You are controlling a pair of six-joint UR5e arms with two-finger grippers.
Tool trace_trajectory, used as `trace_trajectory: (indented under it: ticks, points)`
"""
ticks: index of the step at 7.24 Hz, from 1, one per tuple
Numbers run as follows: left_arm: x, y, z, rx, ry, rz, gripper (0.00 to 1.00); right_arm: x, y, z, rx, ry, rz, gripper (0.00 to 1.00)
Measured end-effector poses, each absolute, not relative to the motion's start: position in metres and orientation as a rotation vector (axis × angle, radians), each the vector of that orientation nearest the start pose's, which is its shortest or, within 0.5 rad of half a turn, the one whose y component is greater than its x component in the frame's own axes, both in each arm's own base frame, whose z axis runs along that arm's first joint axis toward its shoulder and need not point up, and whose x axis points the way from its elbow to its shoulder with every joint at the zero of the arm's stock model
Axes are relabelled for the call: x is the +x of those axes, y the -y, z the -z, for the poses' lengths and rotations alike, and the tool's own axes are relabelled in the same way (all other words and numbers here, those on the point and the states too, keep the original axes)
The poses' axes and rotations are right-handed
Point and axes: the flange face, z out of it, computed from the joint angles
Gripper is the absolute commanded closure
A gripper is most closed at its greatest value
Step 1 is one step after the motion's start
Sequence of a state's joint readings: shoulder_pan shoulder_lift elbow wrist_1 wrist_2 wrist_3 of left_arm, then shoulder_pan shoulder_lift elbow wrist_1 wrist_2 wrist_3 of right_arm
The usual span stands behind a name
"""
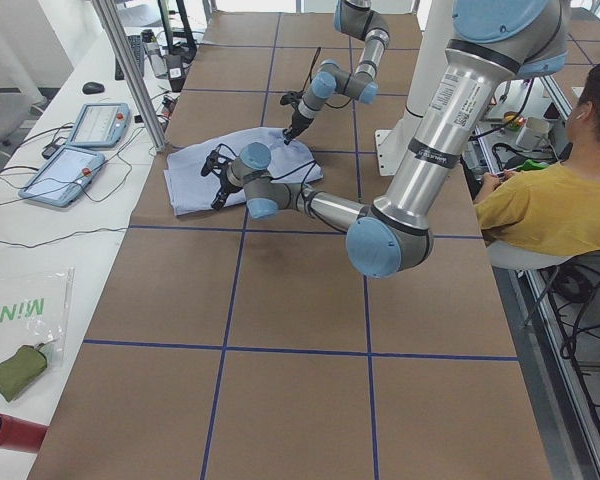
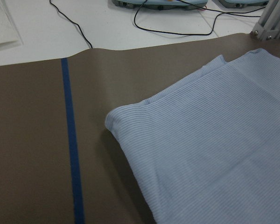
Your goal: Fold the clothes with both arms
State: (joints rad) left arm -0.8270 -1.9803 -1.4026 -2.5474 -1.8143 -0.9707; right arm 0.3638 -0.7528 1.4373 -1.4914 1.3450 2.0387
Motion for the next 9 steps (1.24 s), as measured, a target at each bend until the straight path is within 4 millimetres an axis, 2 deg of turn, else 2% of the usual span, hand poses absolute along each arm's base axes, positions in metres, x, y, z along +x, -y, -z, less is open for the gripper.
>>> trace_trajectory:
  ticks: [2,3,4,6,9]
  points:
    - [0.41,0.47,-0.373,0.519,-1.202,0.068,0.0,-0.648,0.413,-0.205,0.181,0.801,-0.874,1.0]
    - [0.432,0.425,-0.367,0.465,-1.239,0.126,0.08,-0.647,0.413,-0.205,0.181,0.803,-0.874,1.0]
    - [0.451,0.395,-0.365,0.415,-1.258,0.202,0.19,-0.647,0.413,-0.206,0.181,0.804,-0.874,1.0]
    - [0.478,0.366,-0.366,0.32,-1.249,0.319,0.22,-0.647,0.414,-0.207,0.182,0.804,-0.875,1.0]
    - [0.505,0.345,-0.355,0.256,-1.239,0.352,0.23,-0.646,0.414,-0.206,0.188,0.806,-0.877,1.0]
